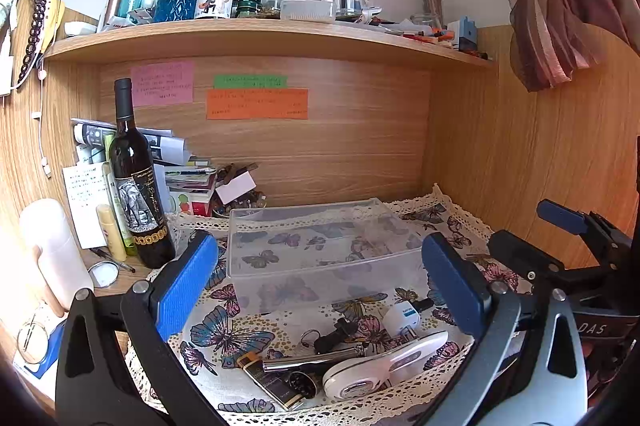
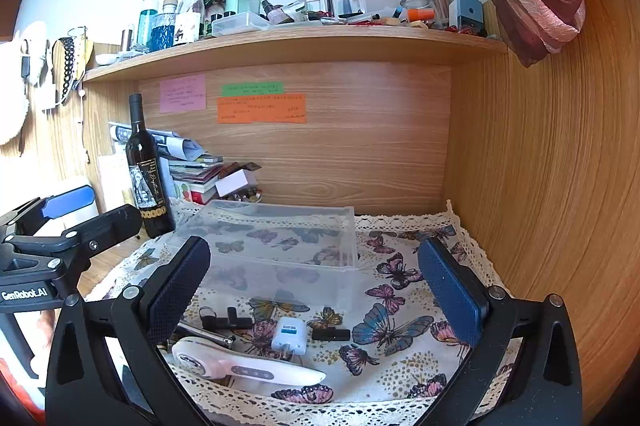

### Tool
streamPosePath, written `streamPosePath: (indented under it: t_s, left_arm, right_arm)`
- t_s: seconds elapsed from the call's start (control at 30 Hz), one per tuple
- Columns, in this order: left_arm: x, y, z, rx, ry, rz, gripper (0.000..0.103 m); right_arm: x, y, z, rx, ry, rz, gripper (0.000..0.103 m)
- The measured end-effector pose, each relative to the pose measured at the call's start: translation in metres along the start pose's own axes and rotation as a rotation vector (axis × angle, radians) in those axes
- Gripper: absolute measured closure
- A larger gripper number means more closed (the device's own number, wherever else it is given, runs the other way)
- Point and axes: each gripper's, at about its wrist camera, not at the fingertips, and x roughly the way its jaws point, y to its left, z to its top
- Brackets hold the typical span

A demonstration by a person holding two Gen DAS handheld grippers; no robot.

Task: Organize rigid objects

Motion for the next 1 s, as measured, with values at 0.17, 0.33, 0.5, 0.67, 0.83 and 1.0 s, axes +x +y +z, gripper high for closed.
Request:
streamPosePath:
  t_s: [0.17,0.33,0.5,0.67,0.83,1.0]
  left_arm:
    - [-0.0012,-0.0001,-0.0013,0.002,0.002,-0.006,0.0]
    - [-0.001,0.0,-0.0019,0.001,0.003,-0.009,0.0]
    - [-0.001,0.0004,-0.0024,0.0,0.001,-0.01,0.0]
    - [-0.0014,0.0002,-0.0024,0.0,0.0,-0.01,0.0]
    - [-0.002,0.0,-0.002,-0.001,0.0,-0.012,0.0]
    - [-0.0018,-0.0006,-0.002,0.0,0.001,-0.011,0.0]
  right_arm:
    - [0.0003,0.0,0.0,0.0,0.003,0.001,0.0]
    - [0.0004,0.0006,0.0003,0.002,0.008,0.004,0.0]
    - [0.0007,0.0005,0.0002,0.004,0.008,0.004,0.0]
    - [0.0007,0.001,0.0001,0.008,0.009,0.006,0.0]
    - [0.0008,0.0008,-0.0003,0.008,0.01,0.007,0.0]
    - [0.0008,0.001,-0.0005,0.008,0.009,0.007,0.0]
